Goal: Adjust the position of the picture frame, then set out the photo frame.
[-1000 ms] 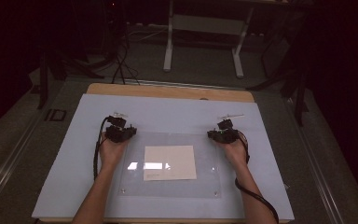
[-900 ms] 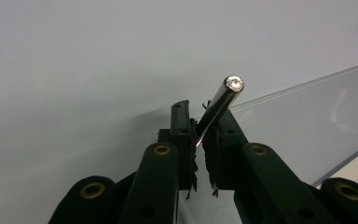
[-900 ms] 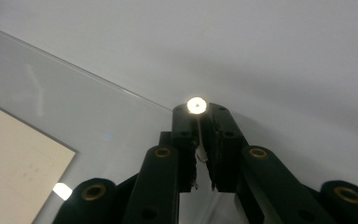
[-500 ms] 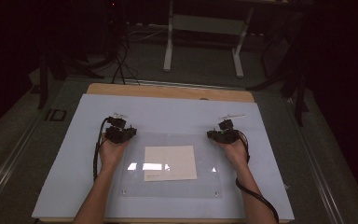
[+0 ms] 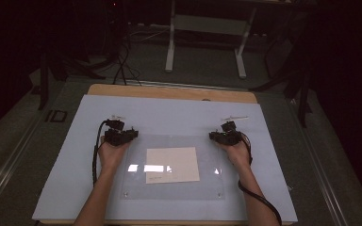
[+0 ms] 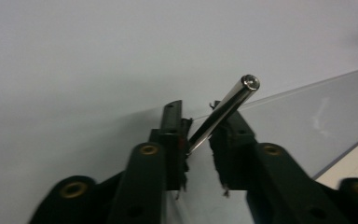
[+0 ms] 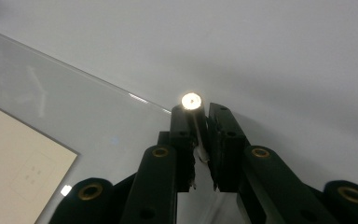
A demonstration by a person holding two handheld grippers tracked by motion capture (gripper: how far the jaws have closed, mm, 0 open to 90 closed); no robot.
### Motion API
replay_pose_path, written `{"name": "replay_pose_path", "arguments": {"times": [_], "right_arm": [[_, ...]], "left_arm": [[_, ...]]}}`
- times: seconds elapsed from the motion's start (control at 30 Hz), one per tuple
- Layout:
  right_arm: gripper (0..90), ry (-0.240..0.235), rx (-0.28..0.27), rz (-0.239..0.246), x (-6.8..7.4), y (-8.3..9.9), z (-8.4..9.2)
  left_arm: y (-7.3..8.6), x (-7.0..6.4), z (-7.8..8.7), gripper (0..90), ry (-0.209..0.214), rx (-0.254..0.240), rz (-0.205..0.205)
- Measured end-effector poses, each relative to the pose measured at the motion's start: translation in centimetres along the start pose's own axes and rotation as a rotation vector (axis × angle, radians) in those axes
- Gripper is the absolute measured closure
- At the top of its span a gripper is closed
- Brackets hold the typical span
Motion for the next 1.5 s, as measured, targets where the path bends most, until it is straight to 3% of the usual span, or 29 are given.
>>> {"name": "replay_pose_path", "arguments": {"times": [0.4, 0.6, 0.87, 1.03, 1.17, 1.4, 1.5], "right_arm": [[80.5, 0.0, -0.011, -0.014, 0.0, 0.2, 0.0], [80.5, 0.001, -0.011, -0.016, 0.0, 0.2, 0.0], [80.4, -0.001, -0.012, -0.017, 0.0, 0.2, 0.0], [80.3, -0.004, -0.014, -0.019, 0.0, 0.2, 0.0], [80.1, -0.007, -0.017, -0.025, -0.1, 0.2, 0.0], [80.1, -0.008, -0.016, -0.027, -0.1, 0.2, 0.0], [80.1, -0.008, -0.017, -0.025, -0.1, 0.2, 0.0]], "left_arm": [[0.0, -0.4, 1.3, 66.1, -0.005, -0.083, -0.088], [0.2, -0.6, 2.2, 66.5, 0.015, -0.164, -0.121], [0.7, -0.6, 2.6, 73.2, 0.041, -0.194, -0.154], [0.8, -1.0, 2.7, 79.7, 0.029, -0.193, -0.192], [0.7, -1.0, 2.7, 79.8, 0.04, -0.21, -0.175], [0.4, -1.2, 2.3, 77.5, 0.032, -0.205, -0.192], [0.3, -0.9, 1.9, 80.7, 0.043, -0.229, -0.154]]}}
Point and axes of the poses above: each handheld gripper's, and its own axes: z roughly backward along the jaws, y roughly out of its underside, x roughly to its left, the point moved 4 cm from there along -z, roughly forward along the jaws, and after that the axes turned 15 degrees about y, right-handed, at the moved point
